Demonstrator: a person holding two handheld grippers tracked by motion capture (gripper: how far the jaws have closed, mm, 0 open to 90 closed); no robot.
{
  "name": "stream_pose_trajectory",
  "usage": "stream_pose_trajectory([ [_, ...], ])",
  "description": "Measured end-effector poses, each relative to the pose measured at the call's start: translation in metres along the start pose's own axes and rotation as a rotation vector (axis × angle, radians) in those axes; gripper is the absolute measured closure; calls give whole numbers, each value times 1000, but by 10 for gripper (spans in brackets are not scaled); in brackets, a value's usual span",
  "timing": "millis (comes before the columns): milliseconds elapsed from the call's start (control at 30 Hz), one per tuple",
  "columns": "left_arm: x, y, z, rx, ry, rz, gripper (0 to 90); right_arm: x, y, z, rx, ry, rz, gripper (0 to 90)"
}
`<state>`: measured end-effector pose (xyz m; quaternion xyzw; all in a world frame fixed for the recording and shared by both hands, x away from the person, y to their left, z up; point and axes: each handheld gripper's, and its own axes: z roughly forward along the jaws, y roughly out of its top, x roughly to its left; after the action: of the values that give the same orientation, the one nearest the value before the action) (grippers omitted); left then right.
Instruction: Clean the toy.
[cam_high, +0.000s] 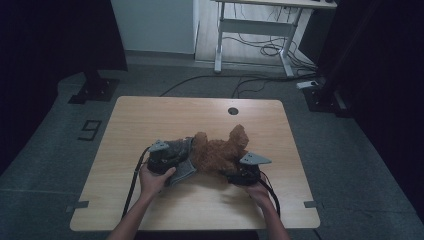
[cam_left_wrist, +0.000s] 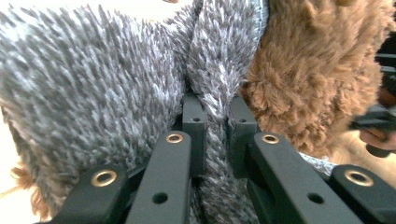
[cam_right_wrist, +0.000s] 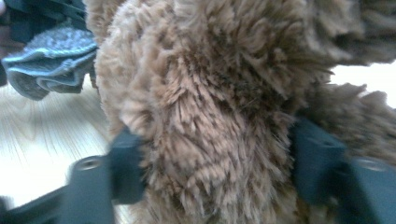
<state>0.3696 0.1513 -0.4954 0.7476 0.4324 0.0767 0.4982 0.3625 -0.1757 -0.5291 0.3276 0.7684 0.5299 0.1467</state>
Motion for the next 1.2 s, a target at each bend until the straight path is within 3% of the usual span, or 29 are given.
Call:
stream_pose_trajectory([
  [100,-6,-4,-5,7,-6,10,808,0,-7,-2,16,0,-31,487],
  [233,-12,0,-16,12,-20,11,799,0,-11,-4,40,9,-59,538],
  [333,-19,17,-28,-5,-16,29,796,-2,-13,-3,39,10,-71,560],
  [433,-30,38,-30,-28,-13,65,794,-4,-14,-3,40,14,-53,572],
  [567,-48,62,-9,-6,-33,99,791,-5,-15,-3,33,14,-66,575],
  [667,-60,67,18,48,-47,112,789,-6,-15,-2,28,17,-56,575],
  [700,-64,66,29,63,-26,127,789,-6,-15,-3,31,16,-50,576],
  [800,-58,61,39,69,-4,104,792,-11,-17,-3,38,10,-5,580],
  [867,-49,55,37,84,51,120,792,-13,-18,-4,38,11,8,587],
  [1033,-28,41,14,66,47,88,791,-11,-15,-1,31,9,1,602],
  [1200,-20,36,-9,30,92,96,791,-12,-15,-1,34,11,25,606],
])
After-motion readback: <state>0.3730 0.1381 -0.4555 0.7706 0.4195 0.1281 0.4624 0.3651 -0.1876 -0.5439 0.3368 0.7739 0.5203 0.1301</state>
